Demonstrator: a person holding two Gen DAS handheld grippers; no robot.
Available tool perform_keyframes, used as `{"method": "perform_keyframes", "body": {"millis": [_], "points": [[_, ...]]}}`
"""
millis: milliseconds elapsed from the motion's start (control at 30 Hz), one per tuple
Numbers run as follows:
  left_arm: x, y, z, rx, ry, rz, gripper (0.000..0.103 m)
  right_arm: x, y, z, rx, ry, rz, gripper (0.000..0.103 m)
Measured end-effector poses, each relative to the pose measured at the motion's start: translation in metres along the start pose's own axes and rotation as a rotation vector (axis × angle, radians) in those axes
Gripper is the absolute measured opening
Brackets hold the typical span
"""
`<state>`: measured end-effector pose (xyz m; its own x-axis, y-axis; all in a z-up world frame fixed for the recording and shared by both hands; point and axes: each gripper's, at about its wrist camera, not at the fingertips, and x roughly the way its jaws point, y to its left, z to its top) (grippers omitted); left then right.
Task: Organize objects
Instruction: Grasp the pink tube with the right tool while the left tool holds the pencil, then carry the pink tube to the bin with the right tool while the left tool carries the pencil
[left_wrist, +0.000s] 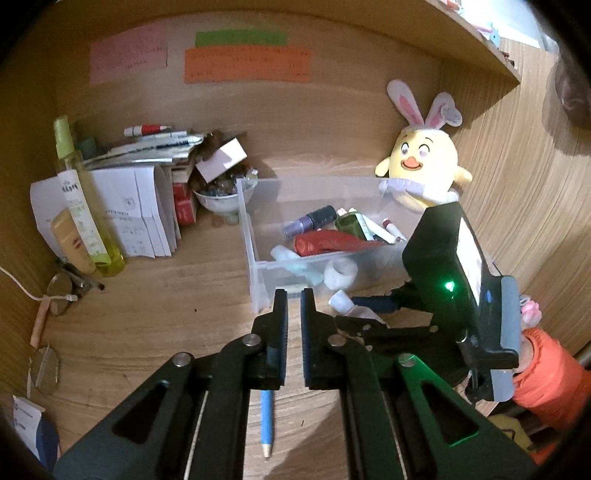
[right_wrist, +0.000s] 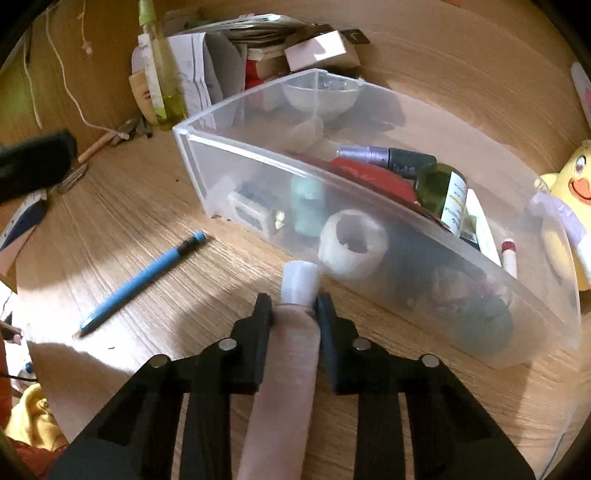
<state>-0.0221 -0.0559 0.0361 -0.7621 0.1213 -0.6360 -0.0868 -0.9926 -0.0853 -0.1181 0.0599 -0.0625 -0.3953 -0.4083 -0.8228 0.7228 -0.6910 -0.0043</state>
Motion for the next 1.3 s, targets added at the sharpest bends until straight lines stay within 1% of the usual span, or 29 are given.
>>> {"method": "perform_keyframes", "body": {"millis": [100, 200, 300, 367, 467, 600, 633, 667, 733, 867, 900, 967, 1000, 1033, 1200, 1300], "points": [[0.000, 0.001, -0.001, 0.016, 0.001, 0.009, 0.005, 0.000, -0.005, -0.001, 0.021, -0.005, 0.015, 0.022], [0.008, 0.003, -0.007, 0.028, 0.039, 0.018, 0.006, -0.003, -0.008, -0.002, 0.037, -0.017, 0.027, 0.022], [0.024, 0.011, -0.014, 0.006, 0.108, 0.006, 0.008, -0.010, -0.007, -0.004, 0.041, -0.039, 0.036, 0.021], [0.035, 0.016, -0.020, -0.017, 0.154, -0.016, 0.010, -0.015, -0.008, -0.006, 0.049, -0.052, 0.045, 0.021], [0.058, 0.023, -0.029, -0.049, 0.237, -0.028, 0.011, -0.023, -0.011, -0.006, 0.065, -0.076, 0.059, 0.021], [0.076, 0.026, -0.038, -0.070, 0.314, -0.059, 0.011, -0.036, -0.015, -0.007, 0.079, -0.108, 0.063, 0.021], [0.079, 0.025, -0.040, -0.067, 0.324, -0.060, 0.014, -0.040, -0.017, -0.008, 0.082, -0.119, 0.059, 0.021], [0.080, 0.024, -0.042, -0.060, 0.328, -0.054, 0.019, -0.044, -0.018, -0.008, 0.086, -0.129, 0.056, 0.021], [0.082, 0.021, -0.043, -0.043, 0.320, -0.040, 0.024, -0.049, -0.022, -0.006, 0.094, -0.142, 0.056, 0.021], [0.087, 0.016, -0.040, -0.027, 0.310, -0.020, 0.025, -0.065, -0.028, -0.006, 0.109, -0.185, 0.051, 0.021], [0.088, 0.013, -0.040, -0.013, 0.305, -0.010, 0.025, -0.066, -0.029, -0.004, 0.110, -0.192, 0.051, 0.021], [0.091, 0.011, -0.039, 0.014, 0.300, 0.020, 0.009, -0.075, -0.031, -0.002, 0.113, -0.217, 0.045, 0.021], [0.092, 0.009, -0.039, 0.028, 0.299, 0.036, 0.008, -0.079, -0.032, -0.001, 0.115, -0.229, 0.039, 0.021], [0.092, 0.009, -0.038, 0.029, 0.298, 0.035, 0.007, -0.085, -0.033, -0.001, 0.117, -0.244, 0.032, 0.021], [0.090, 0.015, -0.037, -0.023, 0.302, 0.009, 0.006, -0.106, -0.041, 0.000, 0.136, -0.295, 0.014, 0.021], [0.082, 0.017, -0.033, -0.041, 0.276, 0.007, 0.006, -0.117, -0.045, 0.001, 0.146, -0.322, -0.001, 0.021]]}}
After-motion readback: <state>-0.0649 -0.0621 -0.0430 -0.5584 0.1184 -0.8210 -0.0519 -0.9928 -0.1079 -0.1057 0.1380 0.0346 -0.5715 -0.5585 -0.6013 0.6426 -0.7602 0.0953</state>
